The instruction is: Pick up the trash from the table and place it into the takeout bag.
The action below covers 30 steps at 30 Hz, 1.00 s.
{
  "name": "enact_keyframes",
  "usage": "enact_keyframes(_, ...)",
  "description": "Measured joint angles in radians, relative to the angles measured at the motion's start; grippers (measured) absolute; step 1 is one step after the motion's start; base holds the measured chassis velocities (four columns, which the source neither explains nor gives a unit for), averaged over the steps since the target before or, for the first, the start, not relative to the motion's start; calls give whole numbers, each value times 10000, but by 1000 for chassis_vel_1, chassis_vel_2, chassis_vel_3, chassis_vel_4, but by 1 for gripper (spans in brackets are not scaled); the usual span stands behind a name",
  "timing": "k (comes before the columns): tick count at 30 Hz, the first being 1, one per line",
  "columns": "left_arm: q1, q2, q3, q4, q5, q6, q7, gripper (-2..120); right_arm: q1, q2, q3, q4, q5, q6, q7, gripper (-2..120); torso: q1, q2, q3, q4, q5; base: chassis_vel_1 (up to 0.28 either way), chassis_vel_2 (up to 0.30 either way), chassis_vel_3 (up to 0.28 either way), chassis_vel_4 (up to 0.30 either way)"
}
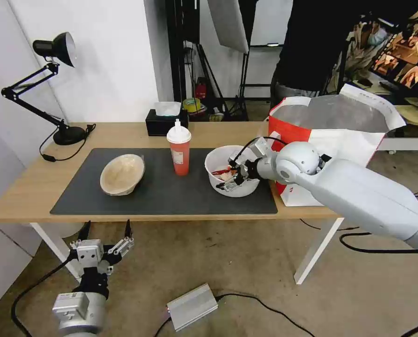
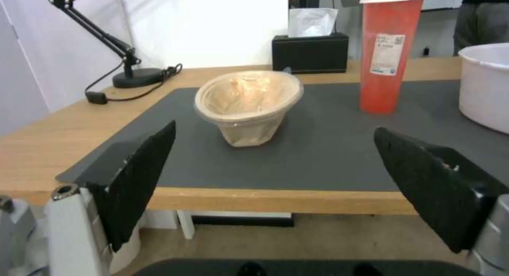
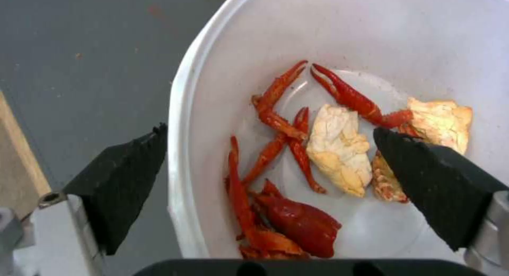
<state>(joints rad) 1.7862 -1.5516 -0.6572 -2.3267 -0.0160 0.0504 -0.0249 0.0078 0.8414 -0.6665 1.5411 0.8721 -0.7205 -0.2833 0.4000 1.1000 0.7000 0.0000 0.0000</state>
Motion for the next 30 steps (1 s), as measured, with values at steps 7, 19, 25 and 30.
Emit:
enact_keyframes(7,0,-10,11,2,7,-4,3,100,4,72,-56,-110,-37,0,112,98,0,0,0,0,0,0,0,0,0)
enact_keyframes(19,-3,-6,20,12,11,-9,4,100,19,134,-143,-199,-98,-2,205,98,0,0,0,0,0,0,0,0,0)
enact_keyframes(25,-5,-11,33,16,15,-12,6,100,-10,213,-144,-230,-101,-2,260,91,0,0,0,0,0,0,0,0,0)
enact_keyframes(30,-2,-18,32,16,17,-20,6,100,-24,269,-144,-231,-100,-2,278,76,0,0,0,0,0,0,0,0,0)
